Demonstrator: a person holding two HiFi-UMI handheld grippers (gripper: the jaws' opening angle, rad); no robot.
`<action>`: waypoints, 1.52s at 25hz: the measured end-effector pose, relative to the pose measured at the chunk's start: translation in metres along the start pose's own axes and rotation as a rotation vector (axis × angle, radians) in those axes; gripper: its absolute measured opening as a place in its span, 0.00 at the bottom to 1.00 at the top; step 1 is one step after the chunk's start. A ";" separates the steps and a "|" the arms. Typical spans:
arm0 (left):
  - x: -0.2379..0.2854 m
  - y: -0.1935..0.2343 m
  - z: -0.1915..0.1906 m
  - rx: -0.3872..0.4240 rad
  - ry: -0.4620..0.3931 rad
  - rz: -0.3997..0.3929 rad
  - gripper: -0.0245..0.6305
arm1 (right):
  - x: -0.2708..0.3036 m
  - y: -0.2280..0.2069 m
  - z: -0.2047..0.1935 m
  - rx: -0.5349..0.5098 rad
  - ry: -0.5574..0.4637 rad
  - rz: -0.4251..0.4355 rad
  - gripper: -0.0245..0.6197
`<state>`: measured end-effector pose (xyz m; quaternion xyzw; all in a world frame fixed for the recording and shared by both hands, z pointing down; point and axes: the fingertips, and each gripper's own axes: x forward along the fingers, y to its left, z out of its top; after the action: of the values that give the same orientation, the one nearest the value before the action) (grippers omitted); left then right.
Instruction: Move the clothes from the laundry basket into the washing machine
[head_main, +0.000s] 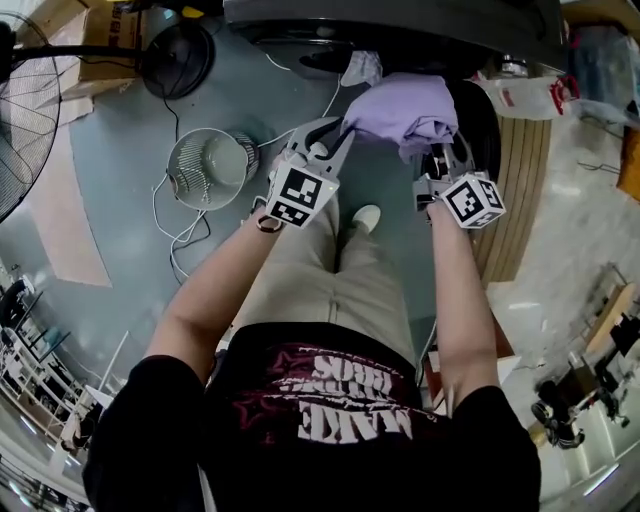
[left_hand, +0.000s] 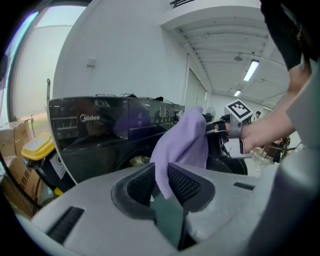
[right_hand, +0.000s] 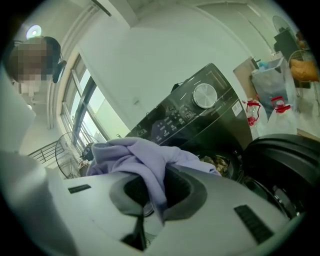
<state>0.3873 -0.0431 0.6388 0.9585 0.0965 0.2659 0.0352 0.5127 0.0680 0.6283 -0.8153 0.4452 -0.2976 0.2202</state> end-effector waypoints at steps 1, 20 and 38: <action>-0.004 0.003 -0.013 -0.009 0.014 0.012 0.15 | 0.003 -0.004 -0.003 0.000 0.001 -0.001 0.11; 0.006 0.092 -0.063 -0.071 -0.045 0.188 0.05 | 0.119 -0.075 -0.066 0.129 -0.036 -0.064 0.11; 0.016 0.045 -0.076 -0.106 0.028 0.035 0.05 | 0.200 -0.143 -0.082 0.133 0.065 -0.126 0.47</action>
<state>0.3690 -0.0826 0.7176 0.9530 0.0658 0.2846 0.0798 0.6275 -0.0388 0.8350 -0.8152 0.3793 -0.3660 0.2401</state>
